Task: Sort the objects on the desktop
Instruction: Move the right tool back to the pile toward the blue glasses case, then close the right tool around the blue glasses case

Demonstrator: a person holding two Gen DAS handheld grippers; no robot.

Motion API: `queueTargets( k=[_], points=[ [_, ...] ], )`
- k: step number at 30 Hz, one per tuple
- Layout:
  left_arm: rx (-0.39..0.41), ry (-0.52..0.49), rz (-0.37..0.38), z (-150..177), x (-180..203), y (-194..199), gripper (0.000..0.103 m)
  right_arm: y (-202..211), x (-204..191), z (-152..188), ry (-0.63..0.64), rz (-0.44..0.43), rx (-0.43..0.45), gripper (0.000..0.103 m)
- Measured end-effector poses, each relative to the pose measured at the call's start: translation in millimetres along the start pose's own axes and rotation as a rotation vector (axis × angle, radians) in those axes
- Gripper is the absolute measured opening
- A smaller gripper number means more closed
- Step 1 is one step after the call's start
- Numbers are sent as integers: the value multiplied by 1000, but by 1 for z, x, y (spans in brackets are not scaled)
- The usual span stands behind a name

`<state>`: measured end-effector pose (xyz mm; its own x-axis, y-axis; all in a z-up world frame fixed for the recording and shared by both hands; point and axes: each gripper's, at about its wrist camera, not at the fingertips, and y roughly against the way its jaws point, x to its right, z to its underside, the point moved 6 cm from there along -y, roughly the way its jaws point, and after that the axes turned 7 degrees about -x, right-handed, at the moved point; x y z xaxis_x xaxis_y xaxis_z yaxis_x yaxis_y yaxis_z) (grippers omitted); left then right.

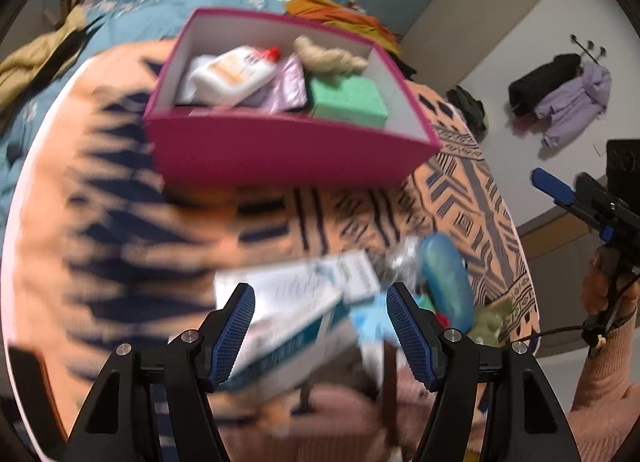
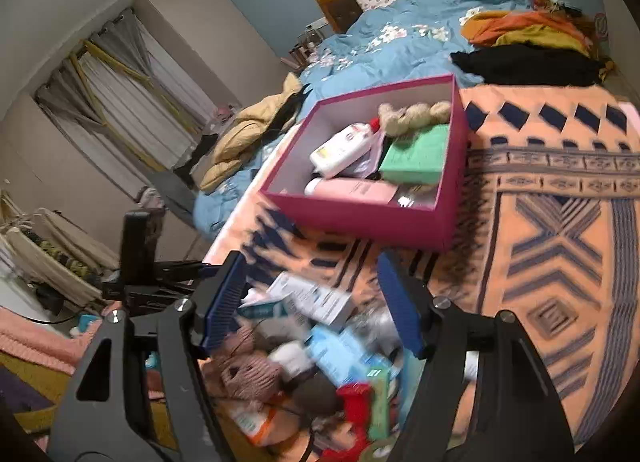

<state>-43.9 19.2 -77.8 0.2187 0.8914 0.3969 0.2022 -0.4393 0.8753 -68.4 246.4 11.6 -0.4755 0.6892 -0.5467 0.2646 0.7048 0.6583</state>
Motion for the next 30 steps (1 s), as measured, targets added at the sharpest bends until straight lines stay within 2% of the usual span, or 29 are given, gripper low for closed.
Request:
queueTargets(
  k=[7,13,20,27,30],
  points=[
    [-11,68,-24,48,-13,9,70,17,-21,32,-5,-49,-2,69],
    [-5,88,-10,71,-8,14,70,14,-22,65,-33,-34,-50,69],
    [0,12,8,74,24,11,70,16,7,106,-157,32,-68,69],
    [-24,-158,81,69,90,-2,70,22,49,148,-326,100,-61,69],
    [-55,-223,102,67,115,-16,70,19,61,157,-352,149,-71,69]
  ],
)
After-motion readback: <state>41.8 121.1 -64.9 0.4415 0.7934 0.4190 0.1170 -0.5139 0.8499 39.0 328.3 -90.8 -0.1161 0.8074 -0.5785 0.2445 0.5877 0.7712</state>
